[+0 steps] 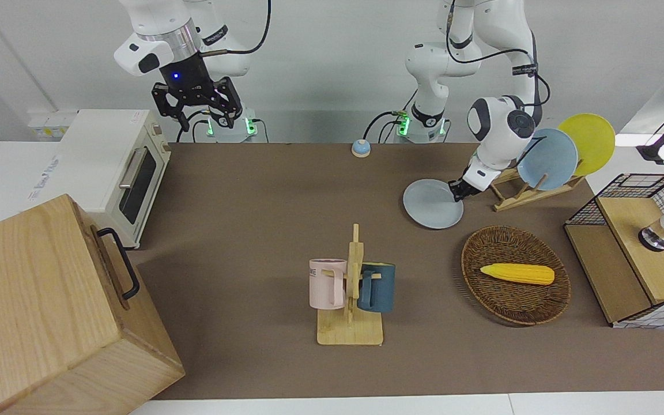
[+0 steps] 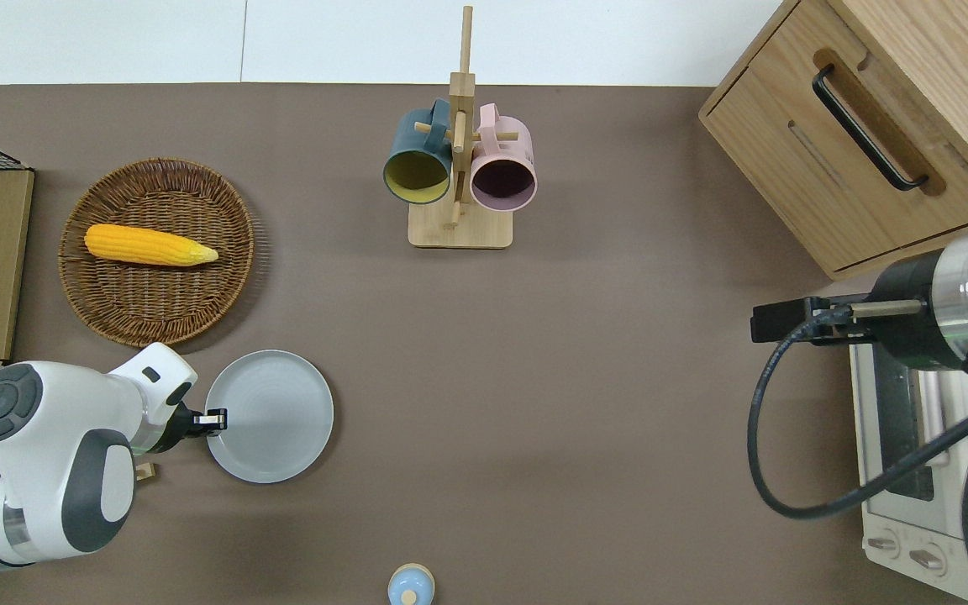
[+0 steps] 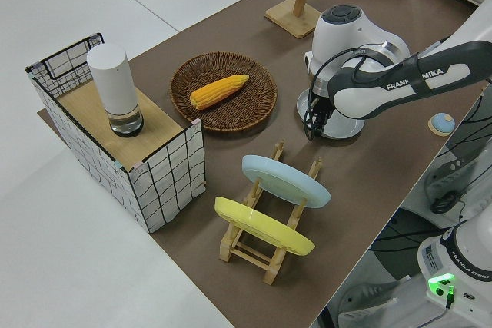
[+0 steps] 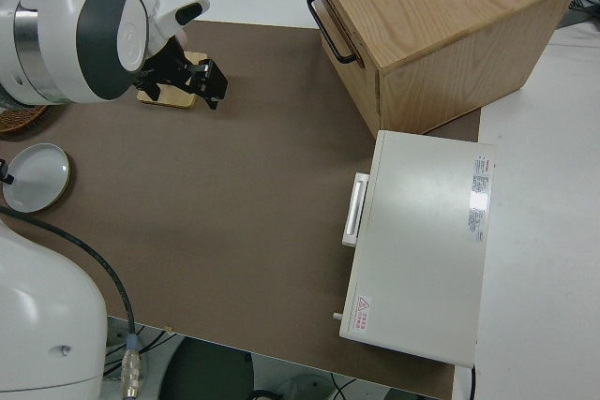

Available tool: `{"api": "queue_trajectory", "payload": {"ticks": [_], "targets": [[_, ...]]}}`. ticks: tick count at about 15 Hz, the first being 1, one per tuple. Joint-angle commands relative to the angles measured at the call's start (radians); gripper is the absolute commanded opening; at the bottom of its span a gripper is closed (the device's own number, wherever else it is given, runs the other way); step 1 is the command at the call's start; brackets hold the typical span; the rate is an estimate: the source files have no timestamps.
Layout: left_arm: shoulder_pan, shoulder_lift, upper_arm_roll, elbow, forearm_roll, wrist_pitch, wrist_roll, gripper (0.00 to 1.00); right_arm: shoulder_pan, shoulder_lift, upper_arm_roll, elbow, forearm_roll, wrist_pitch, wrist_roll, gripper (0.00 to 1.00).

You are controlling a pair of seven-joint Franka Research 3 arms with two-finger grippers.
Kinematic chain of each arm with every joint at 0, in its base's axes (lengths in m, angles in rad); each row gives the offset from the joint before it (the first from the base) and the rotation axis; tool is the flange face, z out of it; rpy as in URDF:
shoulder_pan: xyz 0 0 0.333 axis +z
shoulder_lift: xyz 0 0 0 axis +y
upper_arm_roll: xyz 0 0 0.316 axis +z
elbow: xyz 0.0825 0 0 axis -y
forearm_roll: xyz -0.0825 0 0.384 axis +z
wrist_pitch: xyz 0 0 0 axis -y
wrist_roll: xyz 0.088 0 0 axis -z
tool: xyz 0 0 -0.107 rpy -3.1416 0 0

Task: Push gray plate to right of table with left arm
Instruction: 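Push the gray plate with the left gripper away from the basket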

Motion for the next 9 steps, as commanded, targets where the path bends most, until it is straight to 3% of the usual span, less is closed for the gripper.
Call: {"api": "queue_trajectory", "payload": {"ticks": [1,9], "targets": [[-0.022,0.013,-0.014,-0.019,-0.013,0.028,-0.003,0.00,-0.006,0.006,0.004,0.014,0.016,-0.007,0.002,0.996],[-0.172,0.020,-0.016,-0.012,-0.013,0.030,-0.177,0.00,-0.006,0.006,0.004,0.014,0.016,-0.007,0.002,0.996]]}}
